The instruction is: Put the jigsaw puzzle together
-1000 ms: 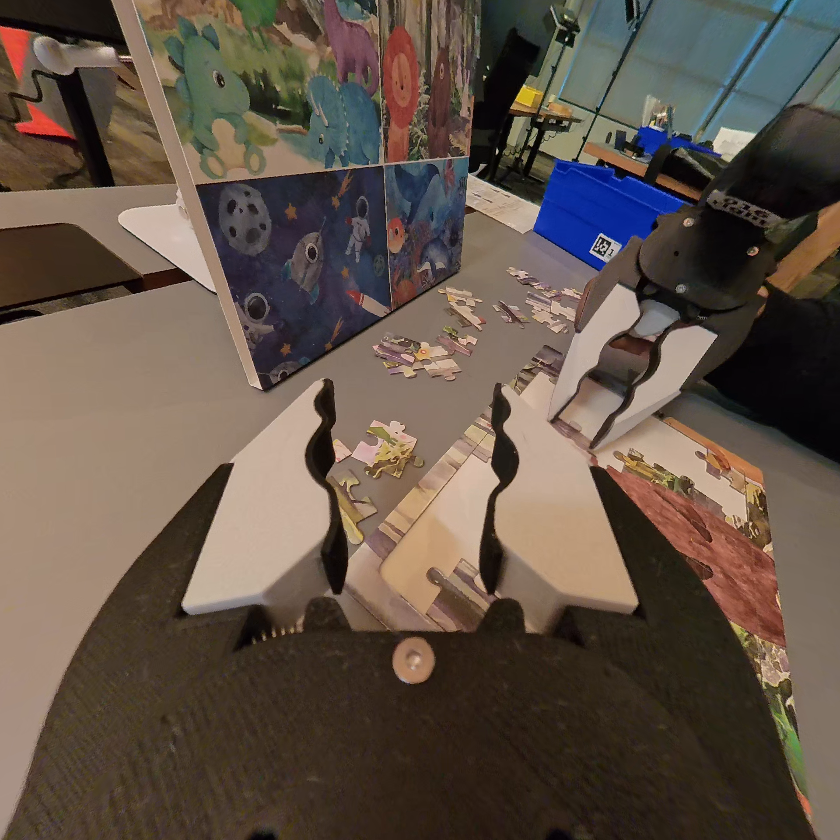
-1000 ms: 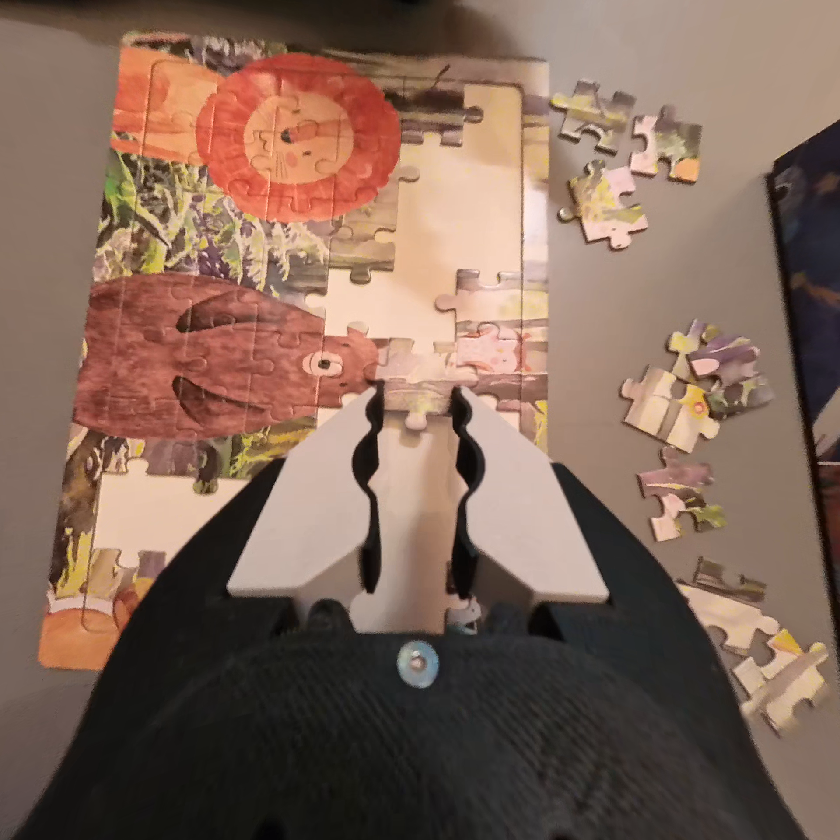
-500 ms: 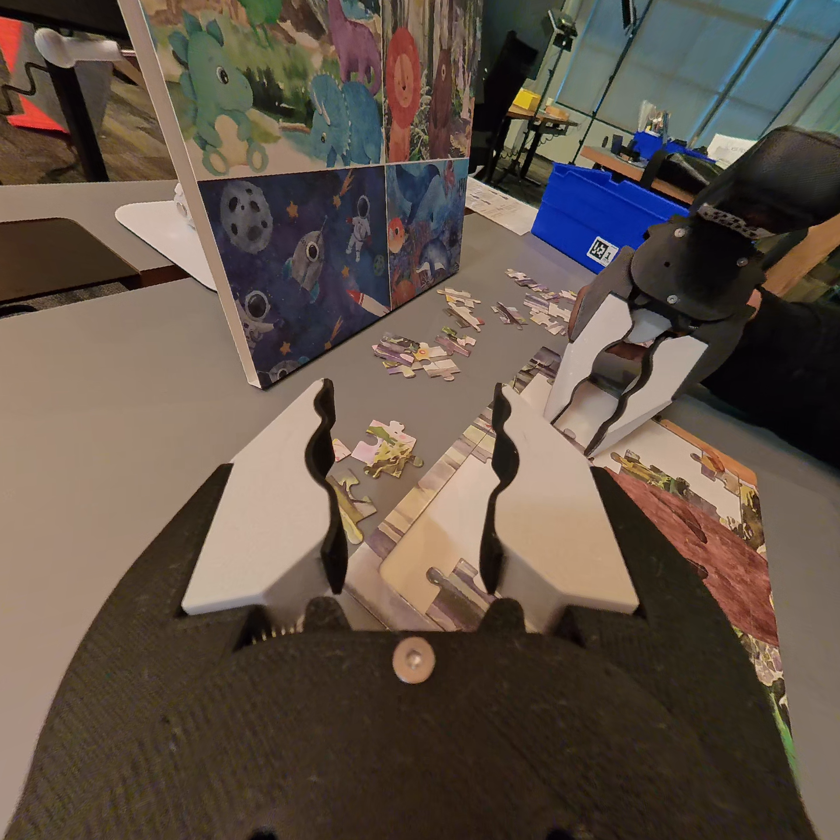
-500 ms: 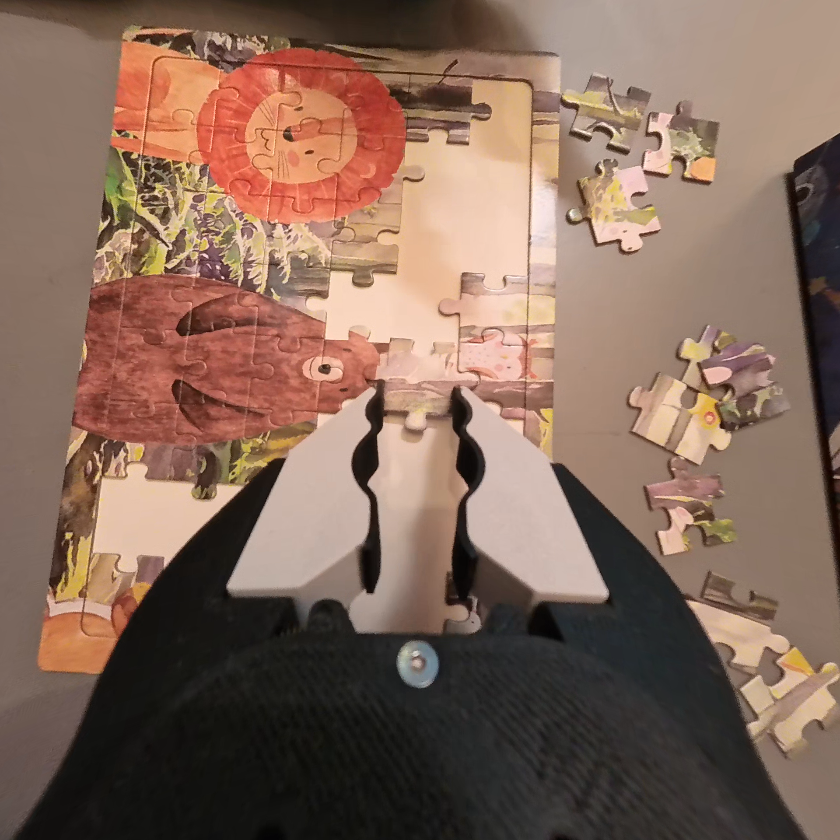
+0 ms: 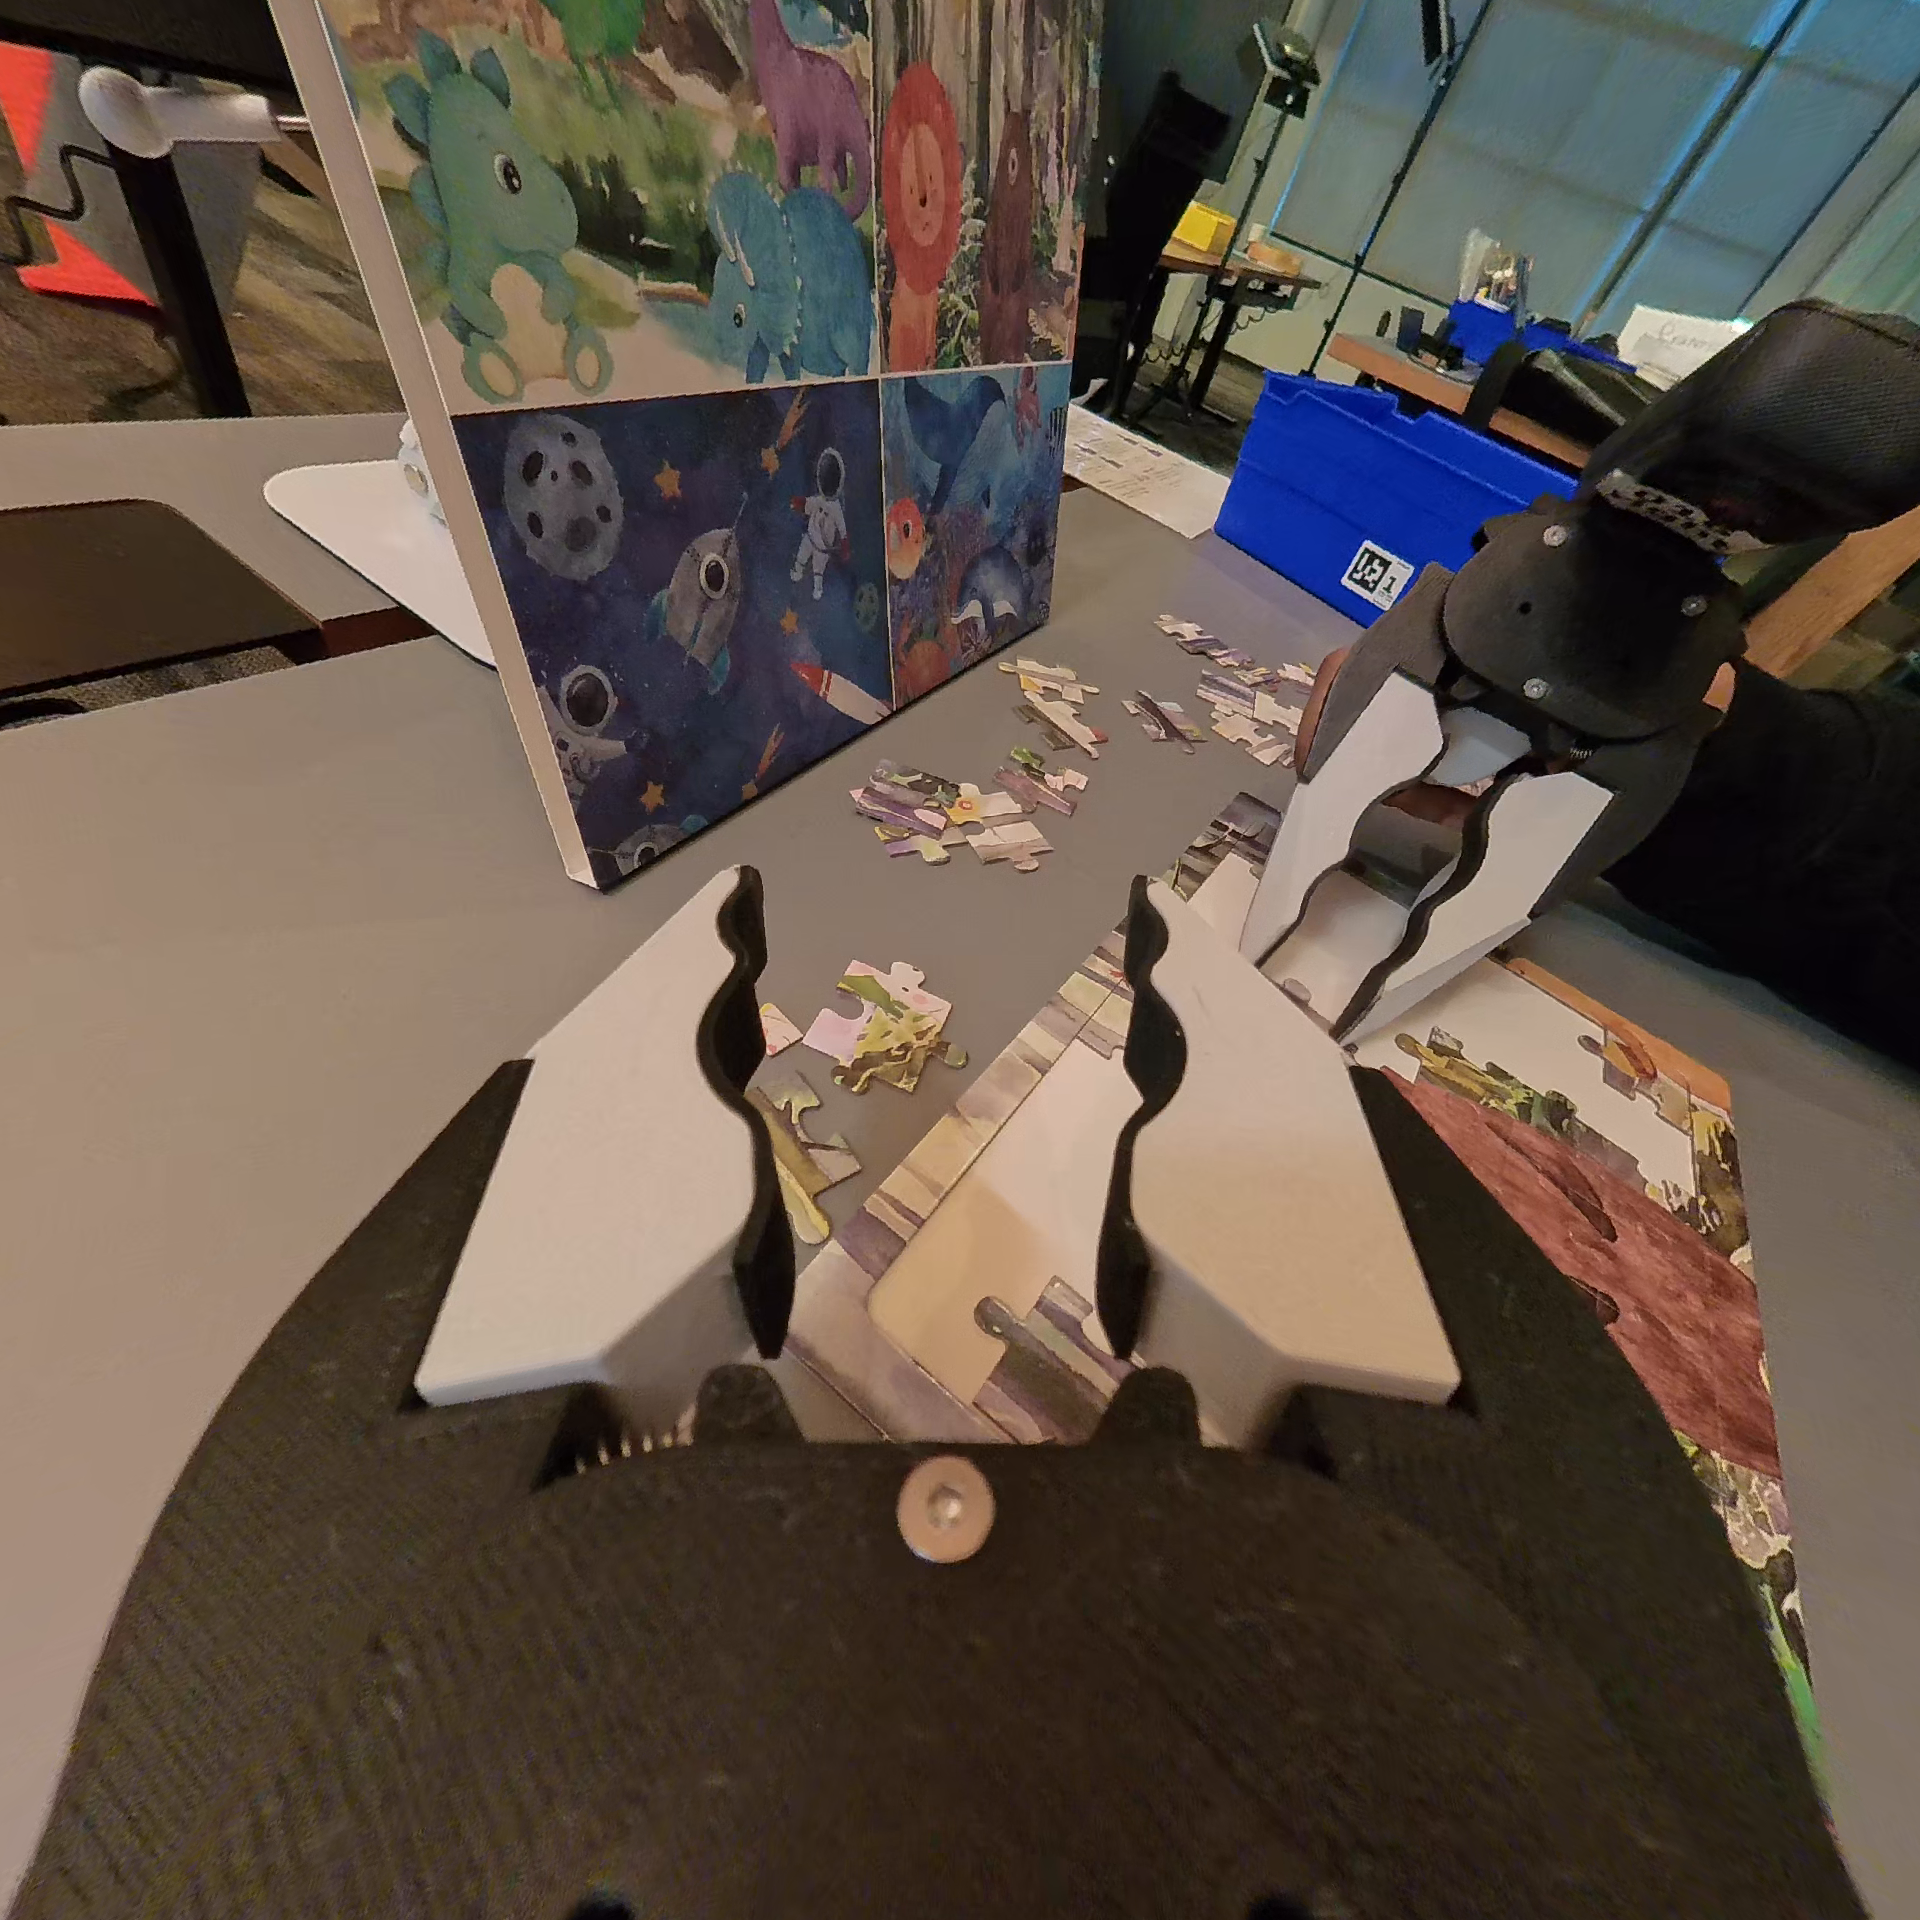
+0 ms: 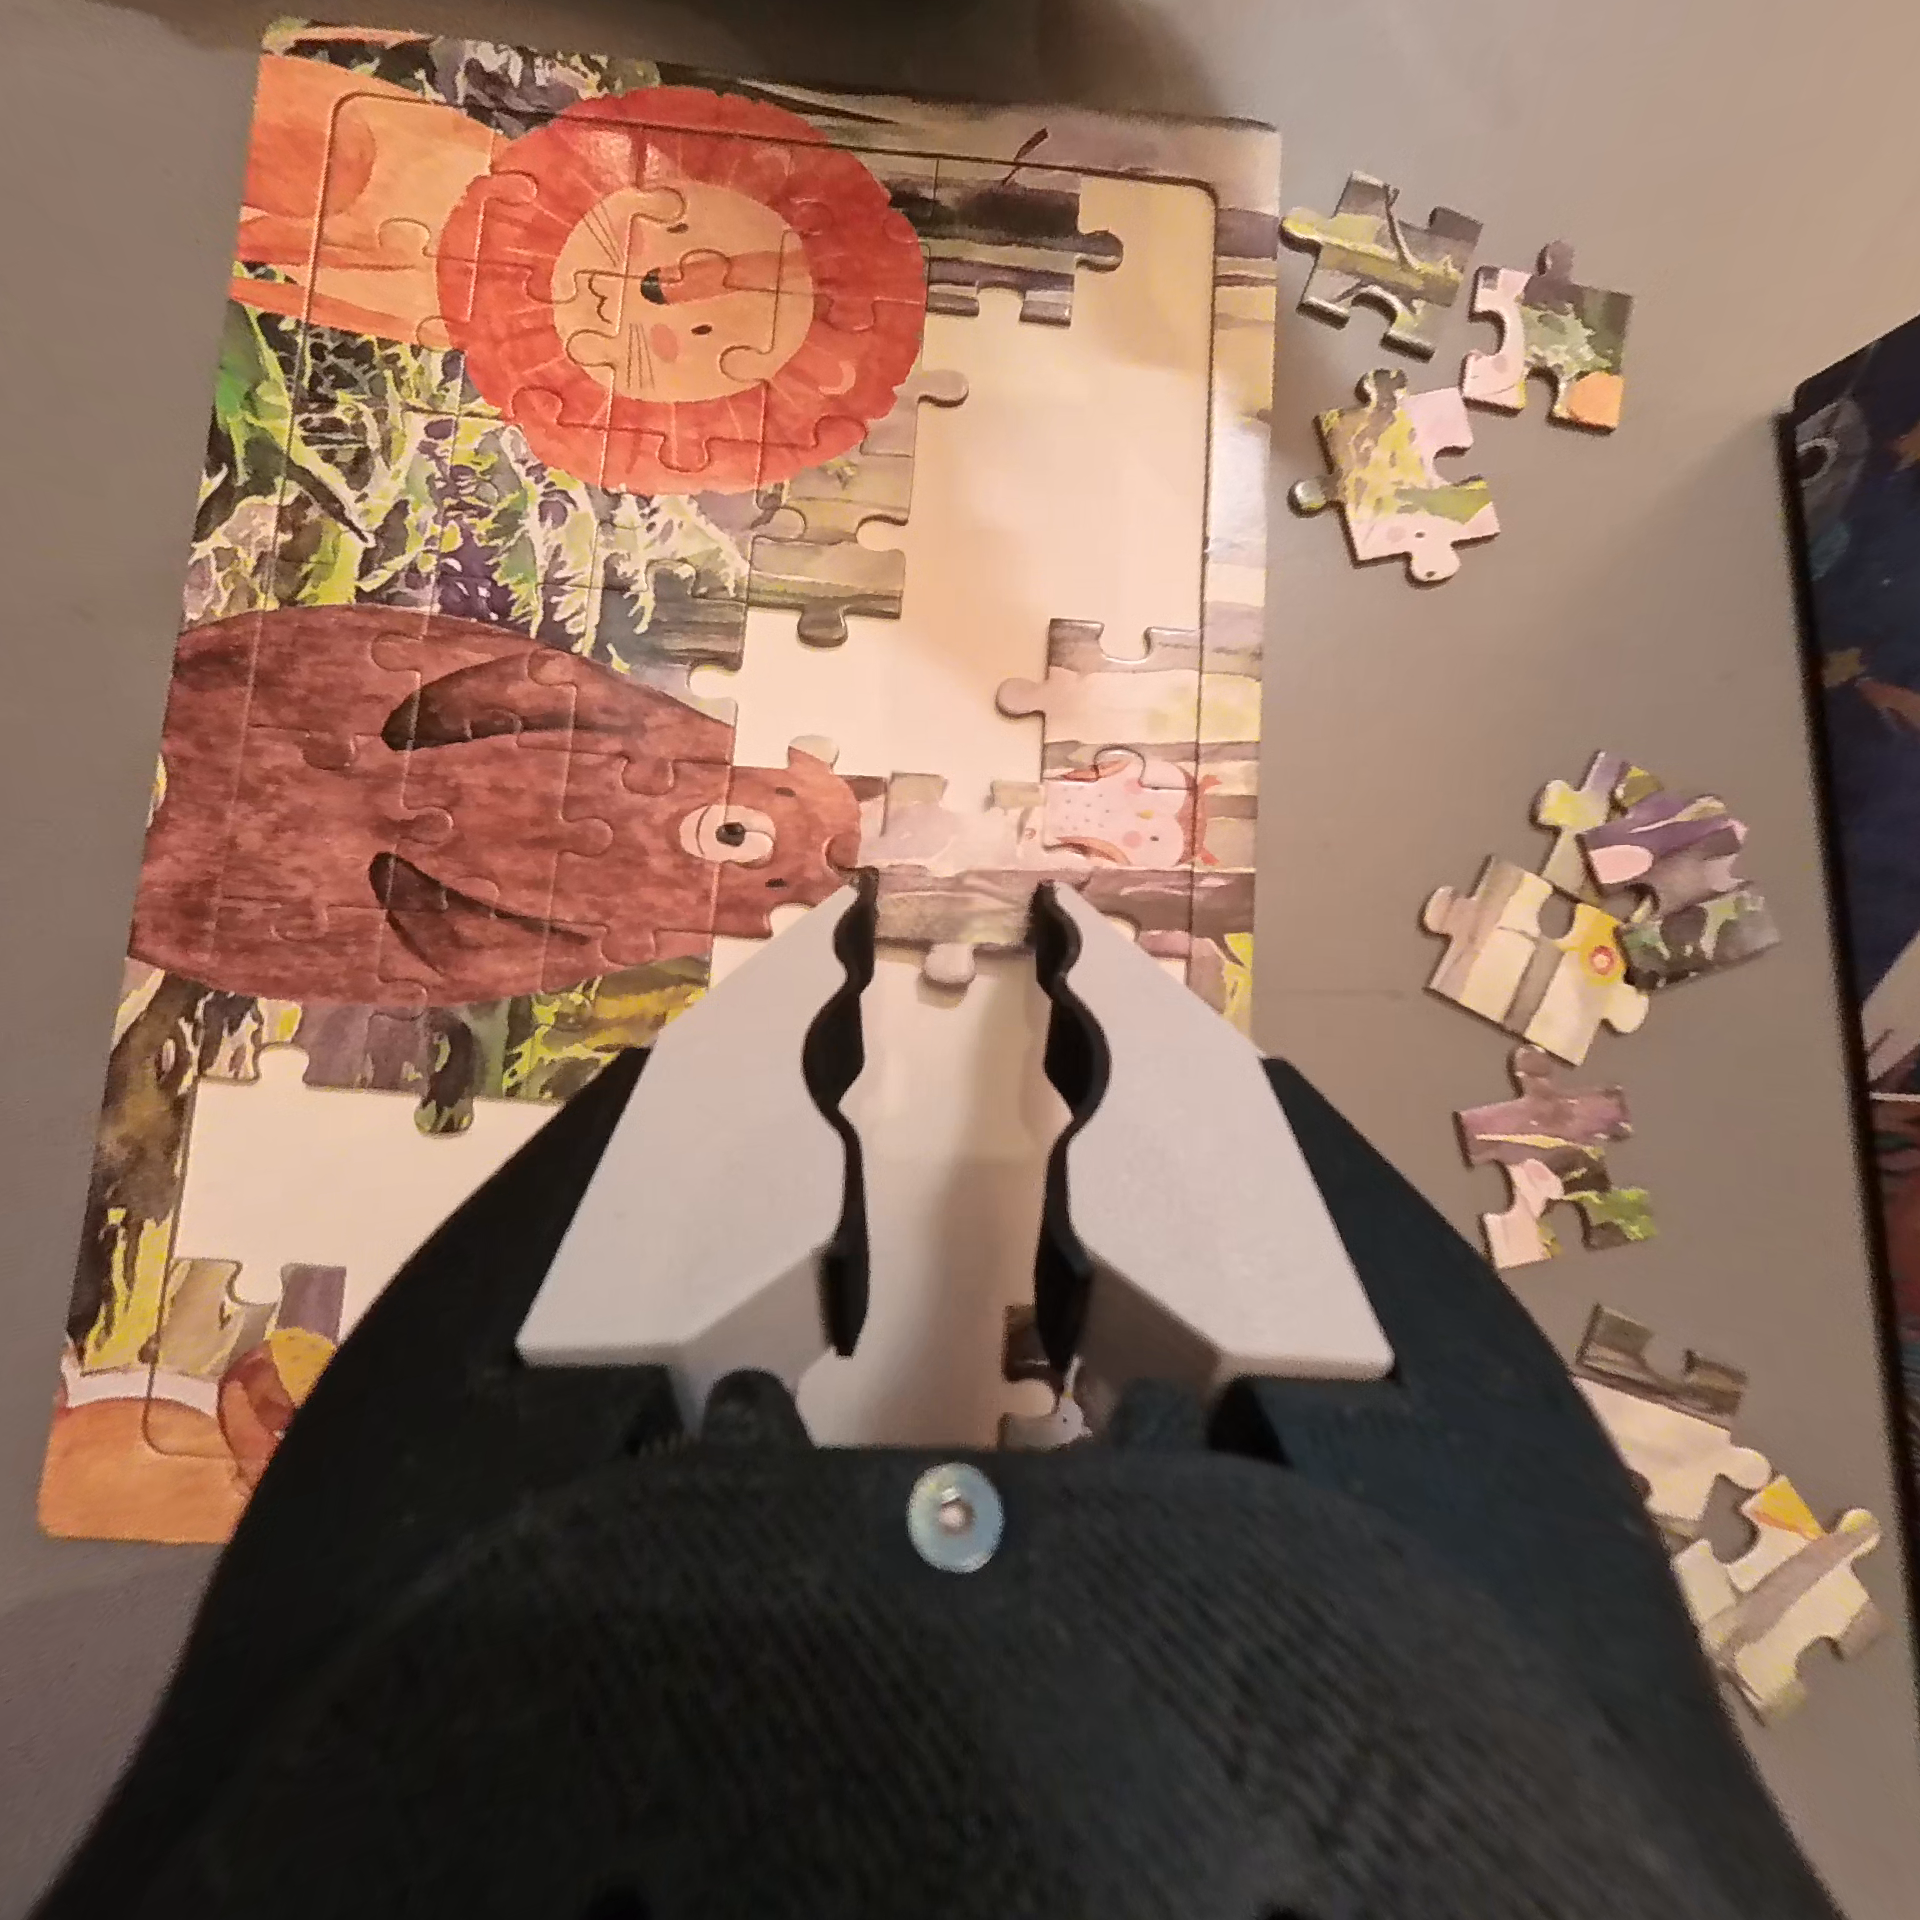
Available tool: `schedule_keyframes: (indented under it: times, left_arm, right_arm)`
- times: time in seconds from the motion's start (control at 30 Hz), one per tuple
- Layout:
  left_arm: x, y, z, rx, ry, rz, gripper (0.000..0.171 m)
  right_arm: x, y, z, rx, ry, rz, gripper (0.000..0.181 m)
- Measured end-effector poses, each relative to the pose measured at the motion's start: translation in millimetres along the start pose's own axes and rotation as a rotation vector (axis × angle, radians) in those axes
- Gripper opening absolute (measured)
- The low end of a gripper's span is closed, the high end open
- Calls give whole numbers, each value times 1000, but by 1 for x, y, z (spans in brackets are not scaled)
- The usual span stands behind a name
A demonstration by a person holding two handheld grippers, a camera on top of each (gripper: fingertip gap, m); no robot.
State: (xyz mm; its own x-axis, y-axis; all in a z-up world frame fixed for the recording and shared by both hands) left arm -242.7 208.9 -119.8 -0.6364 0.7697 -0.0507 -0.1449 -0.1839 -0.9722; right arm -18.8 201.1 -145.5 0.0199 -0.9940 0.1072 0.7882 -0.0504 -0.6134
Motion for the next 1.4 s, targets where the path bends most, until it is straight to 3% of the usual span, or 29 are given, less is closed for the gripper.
schedule_keyframes:
  times: [1.4]
  left_arm:
    - [0,0,0,1,0,-1,68]
  right_arm:
    - [-1,0,-3,-8,-38,-23,34]
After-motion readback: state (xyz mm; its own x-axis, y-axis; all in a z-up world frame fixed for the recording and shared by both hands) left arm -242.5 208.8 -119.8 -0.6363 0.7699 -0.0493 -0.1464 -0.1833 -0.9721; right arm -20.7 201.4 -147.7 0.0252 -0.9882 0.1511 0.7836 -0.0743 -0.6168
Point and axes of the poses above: each gripper's, where its closed fingertips meet, z back along the fingers, y out of its underside, x = y × z across the jaws, the point moved 8 cm from there along z, back along the fingers, and after that the axes turned 13 degrees about -z, right-handed, at the moved point
